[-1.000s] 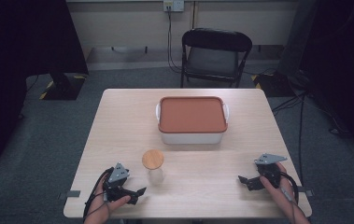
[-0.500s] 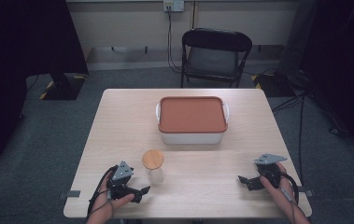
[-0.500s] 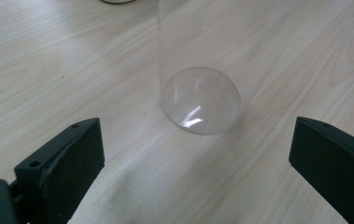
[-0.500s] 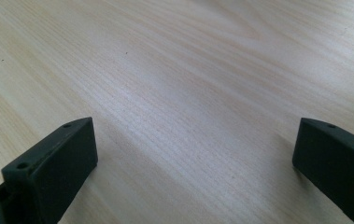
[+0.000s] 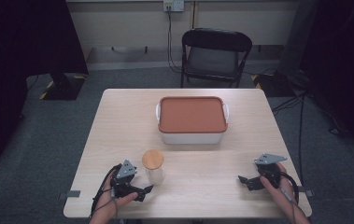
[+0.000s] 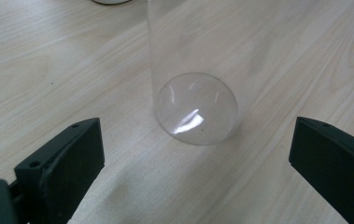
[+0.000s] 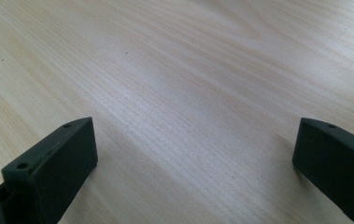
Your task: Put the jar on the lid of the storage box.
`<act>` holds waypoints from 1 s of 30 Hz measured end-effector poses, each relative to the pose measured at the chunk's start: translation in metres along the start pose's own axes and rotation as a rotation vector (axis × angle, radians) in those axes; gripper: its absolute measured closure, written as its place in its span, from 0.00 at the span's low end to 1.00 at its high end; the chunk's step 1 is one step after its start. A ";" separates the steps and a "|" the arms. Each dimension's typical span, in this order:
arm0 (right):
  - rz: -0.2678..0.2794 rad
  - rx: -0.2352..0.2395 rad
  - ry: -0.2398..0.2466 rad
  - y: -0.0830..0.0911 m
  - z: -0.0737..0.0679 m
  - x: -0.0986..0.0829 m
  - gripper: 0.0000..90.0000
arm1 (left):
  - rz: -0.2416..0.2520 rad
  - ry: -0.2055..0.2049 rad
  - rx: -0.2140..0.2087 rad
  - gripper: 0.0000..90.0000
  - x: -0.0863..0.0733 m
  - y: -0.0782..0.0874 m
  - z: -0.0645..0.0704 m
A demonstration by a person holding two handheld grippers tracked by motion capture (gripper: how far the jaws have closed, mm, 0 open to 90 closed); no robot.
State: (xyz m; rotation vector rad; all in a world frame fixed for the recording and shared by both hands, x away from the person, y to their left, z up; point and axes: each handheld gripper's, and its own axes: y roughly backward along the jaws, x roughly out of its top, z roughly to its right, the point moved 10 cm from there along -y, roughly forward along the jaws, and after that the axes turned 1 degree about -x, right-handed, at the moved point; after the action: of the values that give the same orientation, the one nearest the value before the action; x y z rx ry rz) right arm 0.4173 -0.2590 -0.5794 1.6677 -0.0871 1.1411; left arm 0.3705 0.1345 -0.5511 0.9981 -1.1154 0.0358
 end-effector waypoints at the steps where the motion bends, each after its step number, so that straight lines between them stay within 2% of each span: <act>1: 0.000 0.000 0.000 0.000 0.000 0.000 0.00 | 0.000 -0.005 -0.003 0.03 0.002 0.000 0.001; 12: 0.000 0.000 0.000 0.000 0.000 0.000 0.00 | 0.010 -0.010 -0.015 0.03 0.013 -0.004 0.004; 30: 0.000 0.000 0.000 0.000 0.000 0.000 0.00 | 0.017 0.003 -0.021 0.03 0.018 -0.011 0.005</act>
State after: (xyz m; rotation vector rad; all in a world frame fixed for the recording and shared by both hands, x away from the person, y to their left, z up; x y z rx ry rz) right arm 0.4173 -0.2590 -0.5794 1.6678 -0.0872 1.1411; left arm 0.3810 0.1171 -0.5441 0.9693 -1.1194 0.0389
